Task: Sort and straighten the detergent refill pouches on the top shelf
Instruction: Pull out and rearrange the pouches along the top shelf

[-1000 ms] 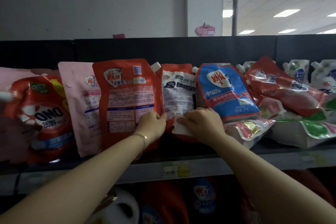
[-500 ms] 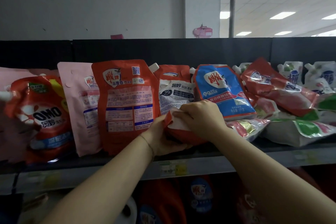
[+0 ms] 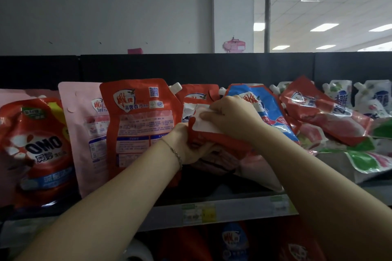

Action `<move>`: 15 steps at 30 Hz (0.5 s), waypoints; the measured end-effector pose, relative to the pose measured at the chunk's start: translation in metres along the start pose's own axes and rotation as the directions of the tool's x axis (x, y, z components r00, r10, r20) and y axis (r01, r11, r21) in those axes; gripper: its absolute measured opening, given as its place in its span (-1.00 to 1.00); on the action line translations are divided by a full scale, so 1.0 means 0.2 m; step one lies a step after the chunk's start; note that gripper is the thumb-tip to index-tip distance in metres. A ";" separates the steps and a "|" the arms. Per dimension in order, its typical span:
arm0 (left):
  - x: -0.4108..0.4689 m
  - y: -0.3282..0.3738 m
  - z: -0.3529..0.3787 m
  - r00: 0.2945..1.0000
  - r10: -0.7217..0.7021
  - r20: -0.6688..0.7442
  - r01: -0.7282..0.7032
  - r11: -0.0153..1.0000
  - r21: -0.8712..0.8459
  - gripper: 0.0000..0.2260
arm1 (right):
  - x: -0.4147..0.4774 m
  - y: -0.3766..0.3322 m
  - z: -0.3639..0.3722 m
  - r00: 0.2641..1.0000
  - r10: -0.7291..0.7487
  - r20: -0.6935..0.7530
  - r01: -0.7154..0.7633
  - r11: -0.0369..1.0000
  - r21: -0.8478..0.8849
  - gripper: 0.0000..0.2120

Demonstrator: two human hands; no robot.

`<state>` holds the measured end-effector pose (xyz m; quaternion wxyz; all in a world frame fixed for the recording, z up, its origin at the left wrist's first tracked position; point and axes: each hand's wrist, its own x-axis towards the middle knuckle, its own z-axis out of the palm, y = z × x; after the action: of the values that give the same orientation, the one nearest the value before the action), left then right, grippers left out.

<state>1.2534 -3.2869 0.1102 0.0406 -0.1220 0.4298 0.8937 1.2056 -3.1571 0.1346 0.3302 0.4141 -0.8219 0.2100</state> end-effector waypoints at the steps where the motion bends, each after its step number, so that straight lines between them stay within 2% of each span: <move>1: -0.01 0.02 0.01 1.000 0.007 0.007 -0.007 1.000 -0.014 -0.66 | 0.02 -0.01 -0.02 1.000 -0.004 0.007 0.004 1.000 -0.010 -0.60; 6: -0.08 0.09 0.04 0.998 0.018 0.062 -0.015 0.998 -0.054 -0.63 | 0.14 -0.09 -0.15 0.998 -0.010 0.058 0.015 0.996 -0.084 -0.60; 10: -0.17 0.14 0.12 0.995 0.022 0.100 -0.012 0.995 -0.097 -0.65 | 0.21 -0.10 -0.27 0.999 -0.035 0.016 0.035 0.998 -0.048 -0.59; 15: -0.22 0.18 0.19 0.988 0.063 0.143 -0.046 0.992 -0.120 -0.50 | 0.23 -0.09 -0.38 0.996 -0.073 -0.050 0.075 0.997 0.021 -0.59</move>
<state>1.2832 -3.2785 0.1715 0.0403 -0.0461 0.3759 0.9246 1.2281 -3.1455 0.2205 0.3532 0.4427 -0.7951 0.2171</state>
